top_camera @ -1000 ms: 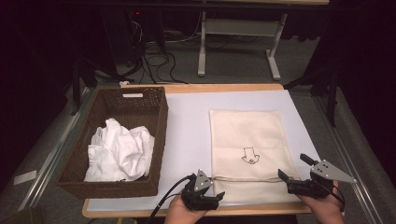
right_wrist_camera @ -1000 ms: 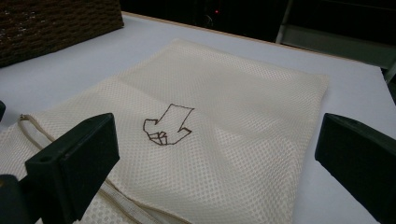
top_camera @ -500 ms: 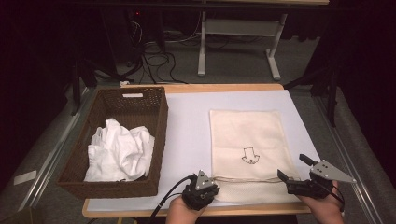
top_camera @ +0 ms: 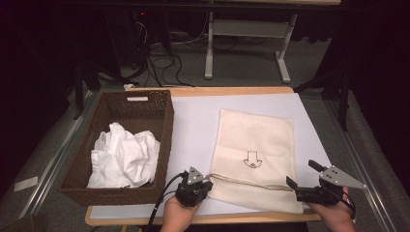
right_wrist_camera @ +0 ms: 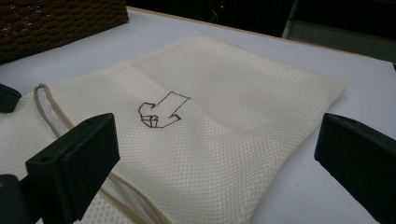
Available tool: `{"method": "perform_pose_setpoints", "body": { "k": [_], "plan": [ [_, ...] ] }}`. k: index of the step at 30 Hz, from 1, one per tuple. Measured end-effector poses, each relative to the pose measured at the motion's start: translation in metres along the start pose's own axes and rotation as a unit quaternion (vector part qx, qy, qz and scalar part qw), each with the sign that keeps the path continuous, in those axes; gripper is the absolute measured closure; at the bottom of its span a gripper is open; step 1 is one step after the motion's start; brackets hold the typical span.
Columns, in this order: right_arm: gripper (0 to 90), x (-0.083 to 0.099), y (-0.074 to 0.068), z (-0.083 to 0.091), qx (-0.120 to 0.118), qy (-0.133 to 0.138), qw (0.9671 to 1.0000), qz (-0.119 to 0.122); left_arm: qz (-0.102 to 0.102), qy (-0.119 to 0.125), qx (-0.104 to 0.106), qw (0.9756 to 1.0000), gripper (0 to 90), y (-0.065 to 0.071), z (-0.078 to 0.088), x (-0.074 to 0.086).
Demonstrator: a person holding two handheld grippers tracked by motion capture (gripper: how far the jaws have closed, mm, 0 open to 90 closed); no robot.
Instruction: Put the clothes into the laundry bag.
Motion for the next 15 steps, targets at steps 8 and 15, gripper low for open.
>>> {"method": "perform_pose_setpoints", "body": {
  "k": [8,15],
  "plan": [
    [0.7,0.001,-0.001,-0.001,-0.002,-0.002,1.0000,0.001,0.027,0.003,-0.019,0.9994,86.6,-0.013,0.004,-0.001],
    [0.7,0.002,-0.001,-0.002,-0.004,-0.006,1.0000,0.000,0.037,0.000,-0.030,0.9989,86.4,-0.018,0.006,-0.001]
  ]
}}
Point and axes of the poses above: each handheld gripper's, and its own axes: z roughly backward along the jaws, x roughly out of its underside, y roughly to its right, the point moved 5 cm from there along -z, roughly forward along the jaws, and after that the axes turned 5 degrees about z, right-handed, at the moved point
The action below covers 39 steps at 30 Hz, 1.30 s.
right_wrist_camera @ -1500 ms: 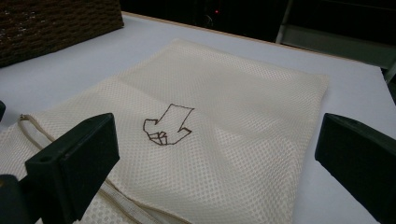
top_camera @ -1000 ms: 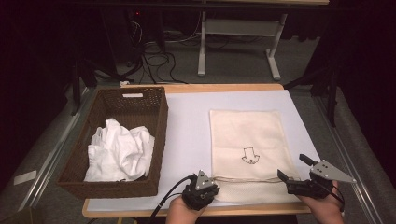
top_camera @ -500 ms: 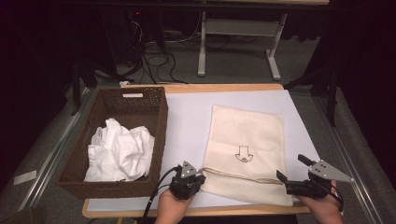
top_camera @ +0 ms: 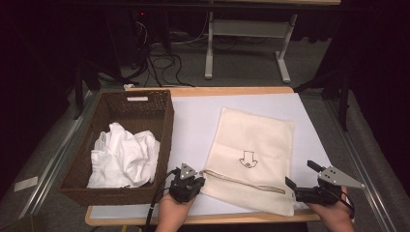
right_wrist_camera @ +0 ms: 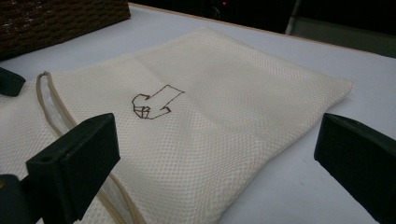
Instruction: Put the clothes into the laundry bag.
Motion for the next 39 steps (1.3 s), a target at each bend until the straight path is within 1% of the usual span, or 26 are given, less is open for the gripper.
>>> {"method": "perform_pose_setpoints", "body": {
  "k": [5,6,8,10,11,12,13,15,16,17,18,19,21,23,24,25,26,27,28,29,30,31,32,36,37,39],
  "plan": [
    [0.7,0.001,0.000,-0.001,0.000,-0.003,1.0000,-0.002,0.003,0.004,0.005,1.0000,82.8,0.002,0.001,0.001],
    [0.8,0.001,-0.001,-0.001,0.000,-0.005,1.0000,-0.007,0.004,0.007,0.008,0.9999,79.7,0.003,0.002,0.001],
    [0.8,0.001,0.000,-0.002,-0.001,-0.004,1.0000,-0.001,0.004,0.013,0.015,0.9998,70.8,0.005,0.003,0.000],
    [0.9,0.002,0.001,-0.002,0.000,-0.005,1.0000,-0.002,-0.006,0.029,0.024,0.9993,61.5,0.009,0.007,-0.001],
    [1.1,0.002,0.002,-0.003,-0.001,-0.006,1.0000,-0.003,-0.014,0.043,0.030,0.9985,57.4,0.013,0.009,-0.002],
    [1.6,0.003,0.003,-0.004,-0.001,-0.008,1.0000,-0.004,-0.020,0.050,0.034,0.9980,52.5,0.015,0.010,-0.003],
    [3.7,0.004,0.004,-0.005,0.000,-0.011,0.9999,-0.005,-0.029,0.063,0.044,0.9966,49.8,0.020,0.012,-0.004],
    [17.1,0.005,0.007,-0.008,-0.004,-0.018,0.9998,-0.004,-0.040,0.084,0.052,0.9943,42.4,0.025,0.014,-0.006],
    [18.5,0.006,0.008,-0.011,-0.002,-0.021,0.9998,-0.007,-0.043,0.090,0.055,0.9935,39.2,0.027,0.015,-0.007],
    [20.5,0.006,0.010,-0.015,0.000,-0.025,0.9996,-0.009,-0.046,0.094,0.064,0.9925,36.9,0.030,0.016,-0.007],
    [25.8,0.005,0.014,-0.023,0.006,-0.041,0.9991,-0.011,-0.049,0.096,0.065,0.9920,32.6,0.031,0.016,-0.008],
    [28.1,0.005,0.017,-0.028,0.010,-0.046,0.9988,-0.009,-0.055,0.098,0.059,0.9919,29.7,0.031,0.017,-0.008],
    [31.1,0.005,0.025,-0.042,0.014,-0.067,0.9975,-0.020,-0.065,0.099,0.047,0.9918,28.0,0.031,0.018,-0.008],
    [33.4,0.006,0.036,-0.056,0.027,-0.091,0.9953,-0.021,-0.061,0.103,0.050,0.9915,26.3,0.030,0.020,-0.009],
    [35.2,0.007,0.047,-0.065,0.046,-0.103,0.9934,-0.020,-0.062,0.104,0.050,0.9913,26.2,0.030,0.021,-0.009],
    [36.2,0.008,0.057,-0.072,0.056,-0.109,0.9920,-0.029,-0.068,0.104,0.050,0.9910,26.4,0.030,0.023,-0.009],
    [39.5,0.009,0.065,-0.078,0.061,-0.118,0.9902,-0.043,-0.071,0.103,0.050,0.9909,27.0,0.030,0.023,-0.009],
    [45.9,0.009,0.070,-0.082,0.058,-0.123,0.9895,-0.049,-0.074,0.101,0.054,0.9906,27.5,0.030,0.025,-0.008],
    [47.7,0.009,0.076,-0.090,0.050,-0.131,0.9886,-0.056,-0.077,0.100,0.058,0.9903,28.1,0.031,0.025,-0.007],
    [47.4,0.009,0.079,-0.095,0.052,-0.134,0.9876,-0.064,-0.083,0.097,0.057,0.9902,28.3,0.031,0.026,-0.007],
    [47.6,0.009,0.084,-0.102,0.052,-0.141,0.9855,-0.079,-0.086,0.097,0.054,0.9900,28.3,0.032,0.027,-0.006],
    [48.7,0.009,0.086,-0.106,0.054,-0.148,0.9838,-0.086,-0.089,0.101,0.055,0.9894,28.3,0.032,0.028,-0.007],
    [49.5,0.008,0.090,-0.113,0.062,-0.148,0.9828,-0.092,-0.088,0.103,0.056,0.9891,28.2,0.033,0.029,-0.007],
    [53.1,0.011,0.098,-0.125,0.071,-0.168,0.9783,-0.098,-0.087,0.109,0.057,0.9886,28.0,0.033,0.031,-0.007],
    [57.4,0.011,0.099,-0.127,0.073,-0.169,0.9780,-0.098,-0.087,0.109,0.057,0.9886,27.9,0.033,0.031,-0.007],
    [70.8,0.010,0.099,-0.129,0.067,-0.172,0.9777,-0.100,-0.086,0.108,0.057,0.9888,27.9,0.032,0.032,-0.006]
  ]
}}
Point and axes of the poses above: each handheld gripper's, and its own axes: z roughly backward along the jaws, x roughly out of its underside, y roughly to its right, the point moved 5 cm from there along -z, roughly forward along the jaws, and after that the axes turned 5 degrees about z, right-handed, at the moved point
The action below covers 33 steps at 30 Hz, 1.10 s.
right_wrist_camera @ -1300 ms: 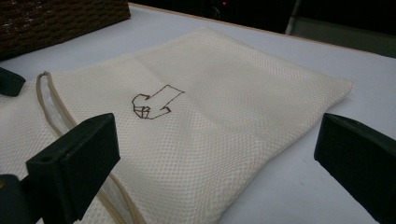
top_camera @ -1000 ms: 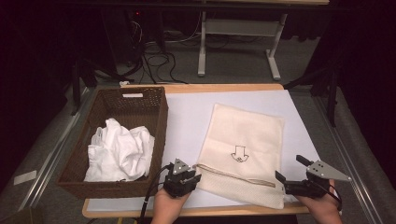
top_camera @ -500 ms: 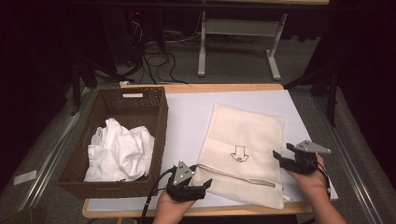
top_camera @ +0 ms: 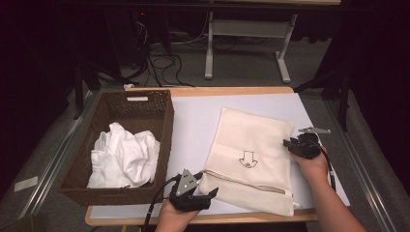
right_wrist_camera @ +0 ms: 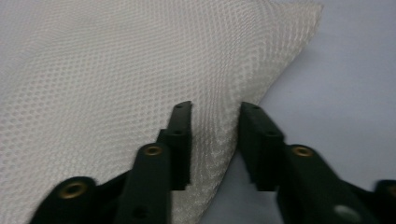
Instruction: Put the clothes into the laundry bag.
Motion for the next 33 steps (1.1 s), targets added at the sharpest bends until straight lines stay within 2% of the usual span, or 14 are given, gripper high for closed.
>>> {"method": "perform_pose_setpoints", "body": {
  "k": [2,4,6,9,12,15,18,20,22,26,28,29,30,33],
  "plan": [
    [86.0,-0.003,-0.001,0.000,-0.002,0.007,1.0000,0.004,0.000,0.002,0.001,1.0000,27.9,0.001,0.000,-0.001],
    [87.6,-0.006,0.002,0.001,-0.001,0.013,0.9999,-0.008,-0.003,0.003,-0.001,1.0000,27.9,0.000,0.000,-0.001],
    [87.9,-0.007,0.009,0.002,0.015,0.019,0.9996,-0.017,-0.004,0.000,0.000,1.0000,27.8,0.000,0.000,-0.001],
    [87.8,-0.003,0.027,0.008,0.051,0.021,0.9980,-0.031,-0.002,-0.001,0.002,1.0000,27.9,0.000,-0.001,0.000],
    [87.7,0.002,0.039,0.013,0.068,0.017,0.9967,-0.041,-0.004,-0.001,0.000,1.0000,27.9,0.000,0.000,0.000],
    [87.6,0.011,0.046,0.020,0.073,0.007,0.9960,-0.051,-0.005,0.000,-0.001,1.0000,27.8,0.000,0.000,0.000],
    [86.3,0.017,0.045,0.022,0.071,0.010,0.9961,-0.051,-0.007,0.000,-0.002,1.0000,27.8,0.001,-0.001,0.000],
    [80.1,0.018,0.045,0.024,0.065,0.011,0.9966,-0.049,-0.010,-0.003,-0.001,0.9999,27.8,0.001,-0.002,0.000],
    [71.7,0.015,0.043,0.031,0.056,0.027,0.9969,-0.048,-0.012,-0.005,-0.003,0.9999,27.9,0.002,-0.003,0.000],
    [57.0,0.010,0.033,0.052,0.037,0.060,0.9969,-0.036,-0.008,-0.009,-0.001,0.9999,27.9,0.000,-0.007,0.001],
    [45.8,0.012,0.017,0.070,0.020,0.082,0.9963,-0.020,-0.006,-0.015,-0.008,0.9998,28.6,-0.003,-0.011,0.002],
    [42.7,0.013,0.011,0.075,0.020,0.084,0.9962,-0.013,-0.004,-0.021,-0.009,0.9997,29.1,-0.005,-0.013,0.003],
    [40.4,0.015,0.004,0.081,0.018,0.088,0.9960,-0.005,0.003,-0.028,-0.012,0.9995,29.8,-0.008,-0.017,0.004],
    [31.5,0.027,-0.029,0.105,-0.006,0.118,0.9927,0.024,0.025,-0.050,-0.017,0.9983,33.3,-0.015,-0.025,0.007]
  ]
}}
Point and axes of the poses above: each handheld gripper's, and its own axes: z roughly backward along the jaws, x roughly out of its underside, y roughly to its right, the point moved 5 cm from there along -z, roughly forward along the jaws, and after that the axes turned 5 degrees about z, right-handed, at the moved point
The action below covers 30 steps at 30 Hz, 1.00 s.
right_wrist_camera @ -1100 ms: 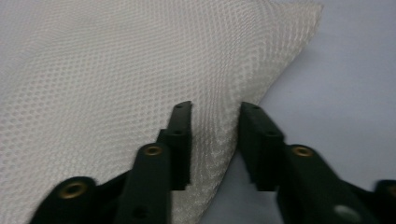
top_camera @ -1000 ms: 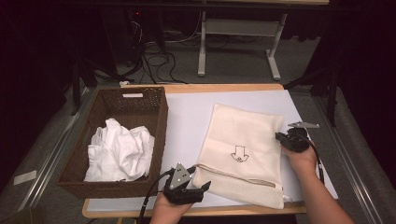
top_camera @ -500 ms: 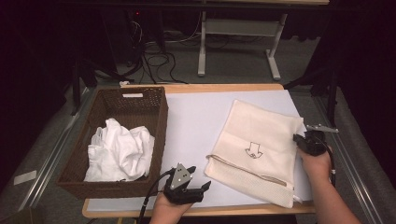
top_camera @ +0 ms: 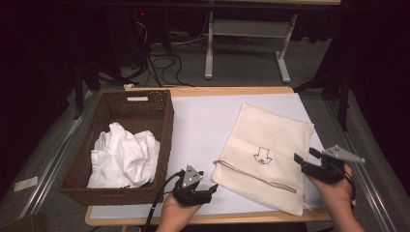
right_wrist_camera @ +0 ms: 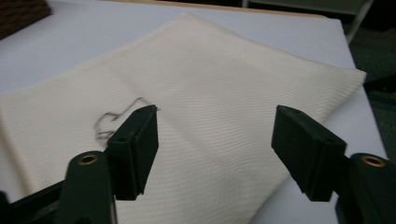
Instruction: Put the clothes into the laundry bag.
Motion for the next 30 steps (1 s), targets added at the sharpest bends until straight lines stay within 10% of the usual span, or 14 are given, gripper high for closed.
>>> {"method": "perform_pose_setpoints", "body": {
  "k": [6,14,21,30],
  "plan": [
    [26.9,0.022,-0.037,0.022,-0.031,0.016,0.9982,0.048,0.022,-0.027,0.010,0.9993,46.1,-0.004,-0.011,0.002],
    [27.6,0.028,-0.047,0.019,-0.049,0.005,0.9969,0.061,0.013,-0.047,-0.012,0.9987,55.2,0.003,-0.029,0.001],
    [27.5,0.028,-0.050,0.021,-0.061,0.008,0.9963,0.059,0.015,-0.054,-0.023,0.9982,85.6,0.000,-0.032,-0.002],
    [34.6,0.028,-0.072,0.018,-0.096,0.004,0.9917,0.086,0.026,-0.027,-0.075,0.9965,74.3,-0.014,-0.014,-0.001]
  ]
}}
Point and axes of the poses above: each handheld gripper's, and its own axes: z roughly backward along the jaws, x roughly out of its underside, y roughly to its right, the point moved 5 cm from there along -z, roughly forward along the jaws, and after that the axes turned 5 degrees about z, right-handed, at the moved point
